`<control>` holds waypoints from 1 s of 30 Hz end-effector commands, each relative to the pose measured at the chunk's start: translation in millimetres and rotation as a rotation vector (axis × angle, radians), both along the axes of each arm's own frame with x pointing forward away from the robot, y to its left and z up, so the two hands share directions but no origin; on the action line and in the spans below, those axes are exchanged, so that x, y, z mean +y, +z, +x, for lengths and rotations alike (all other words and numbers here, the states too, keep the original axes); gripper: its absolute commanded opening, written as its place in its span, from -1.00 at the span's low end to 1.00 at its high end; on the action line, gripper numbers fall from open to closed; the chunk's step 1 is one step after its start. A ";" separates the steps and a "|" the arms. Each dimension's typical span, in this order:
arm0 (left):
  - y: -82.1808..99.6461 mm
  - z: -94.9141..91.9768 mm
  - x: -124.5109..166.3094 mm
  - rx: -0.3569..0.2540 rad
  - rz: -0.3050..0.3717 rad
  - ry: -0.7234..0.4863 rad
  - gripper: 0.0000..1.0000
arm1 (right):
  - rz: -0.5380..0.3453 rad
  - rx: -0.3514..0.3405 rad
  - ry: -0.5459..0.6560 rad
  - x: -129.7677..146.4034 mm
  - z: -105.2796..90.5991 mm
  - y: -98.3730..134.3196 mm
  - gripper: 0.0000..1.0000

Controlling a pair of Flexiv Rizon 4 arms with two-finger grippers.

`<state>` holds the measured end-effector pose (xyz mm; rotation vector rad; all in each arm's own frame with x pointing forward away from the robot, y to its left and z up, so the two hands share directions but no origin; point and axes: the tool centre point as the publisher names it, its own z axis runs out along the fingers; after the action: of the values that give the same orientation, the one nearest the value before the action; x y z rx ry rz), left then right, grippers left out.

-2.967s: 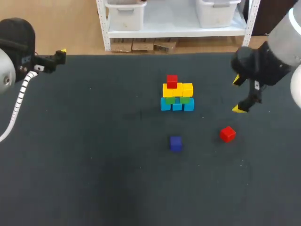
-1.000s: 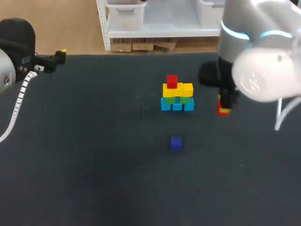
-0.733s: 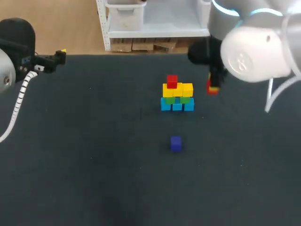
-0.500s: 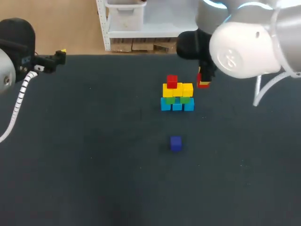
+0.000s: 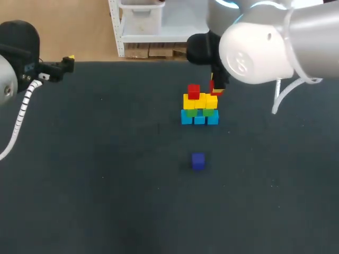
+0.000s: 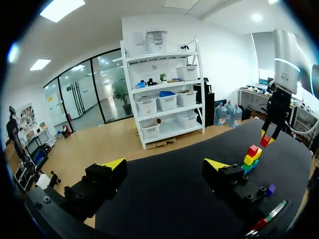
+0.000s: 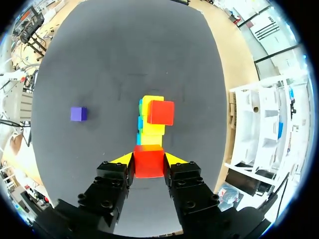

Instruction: Place the blue cubes, place green cubes on the blue cubes, place the yellow cubes on the green cubes, then place the red cubes on the yellow cubes, and place purple cube on the red cubes.

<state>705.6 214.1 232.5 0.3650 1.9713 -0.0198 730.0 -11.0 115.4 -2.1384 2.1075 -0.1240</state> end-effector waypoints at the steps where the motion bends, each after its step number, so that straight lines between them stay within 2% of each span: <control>1: -0.2 -0.9 0.5 -0.002 -0.001 0.000 1.00 | 0.008 0.014 -0.005 3.1 9.2 -5.2 -1.00; 11: -0.2 -0.9 0.5 -0.002 -0.001 0.000 1.00 | 0.035 0.029 -0.013 7.7 16.7 -10.3 -1.00; 30: -0.2 -0.9 0.5 -0.002 -0.001 0.000 1.00 | 0.054 0.055 -0.002 15.0 14.8 -21.6 -1.00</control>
<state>705.6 214.2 232.3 0.3649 1.9712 -0.0201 742.3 3.2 94.9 -2.1294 2.1166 -0.0140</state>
